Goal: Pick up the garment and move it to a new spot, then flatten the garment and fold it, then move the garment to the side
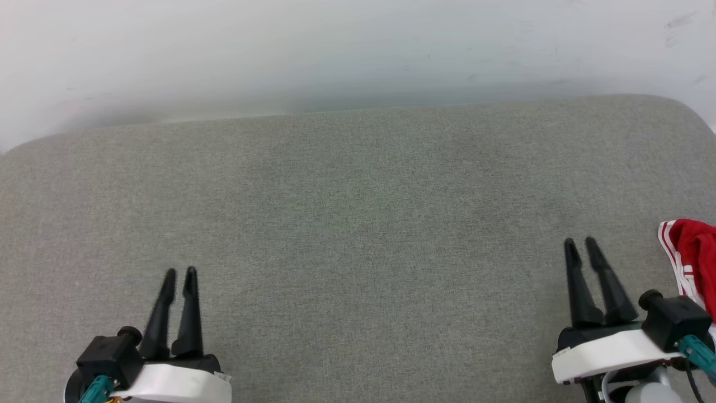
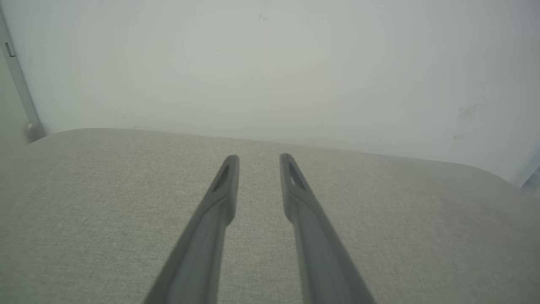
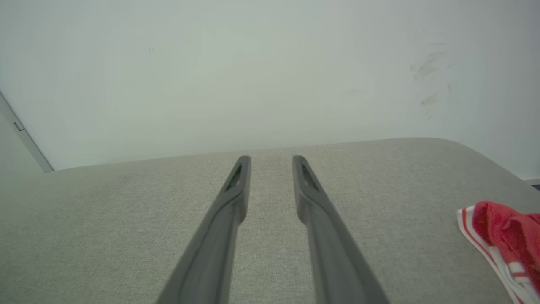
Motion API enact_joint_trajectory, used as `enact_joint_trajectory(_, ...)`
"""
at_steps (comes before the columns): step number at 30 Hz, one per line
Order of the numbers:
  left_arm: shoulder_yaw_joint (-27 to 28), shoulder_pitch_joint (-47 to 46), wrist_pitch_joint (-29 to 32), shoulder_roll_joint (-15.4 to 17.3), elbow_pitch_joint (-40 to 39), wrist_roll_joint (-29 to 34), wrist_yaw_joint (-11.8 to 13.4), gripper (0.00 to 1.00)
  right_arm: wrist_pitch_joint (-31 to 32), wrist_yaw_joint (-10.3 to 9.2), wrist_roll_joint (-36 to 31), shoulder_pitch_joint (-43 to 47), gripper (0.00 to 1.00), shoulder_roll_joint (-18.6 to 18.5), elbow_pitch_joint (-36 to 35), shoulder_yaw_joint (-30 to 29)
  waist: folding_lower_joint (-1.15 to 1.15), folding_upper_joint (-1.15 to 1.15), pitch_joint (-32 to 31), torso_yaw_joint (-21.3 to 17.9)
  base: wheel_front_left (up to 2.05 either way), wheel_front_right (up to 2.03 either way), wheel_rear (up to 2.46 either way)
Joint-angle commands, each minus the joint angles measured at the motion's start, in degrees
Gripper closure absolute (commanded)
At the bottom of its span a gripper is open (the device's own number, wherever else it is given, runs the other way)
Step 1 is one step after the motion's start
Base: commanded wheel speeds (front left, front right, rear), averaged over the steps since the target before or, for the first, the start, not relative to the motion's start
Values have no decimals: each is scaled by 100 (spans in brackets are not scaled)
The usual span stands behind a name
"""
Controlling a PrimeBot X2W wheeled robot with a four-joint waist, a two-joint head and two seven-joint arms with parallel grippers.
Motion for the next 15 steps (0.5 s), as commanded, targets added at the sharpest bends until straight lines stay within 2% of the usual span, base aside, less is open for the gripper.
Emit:
enact_joint_trajectory(1, -9, 6, 2, -2, 17, -16, 0, 100, 0, 0, 17, 10, 100, 0, 9, 2, 0, 0, 0, 0, 0, 0, 0)
enact_joint_trajectory(15, -61, -142, 318, 59, 274, -1501, 4, 100, 274, 0, 1593, -38, 100, -88, 155, 3, 0, 0, -52, 15, 0, 0, 0)
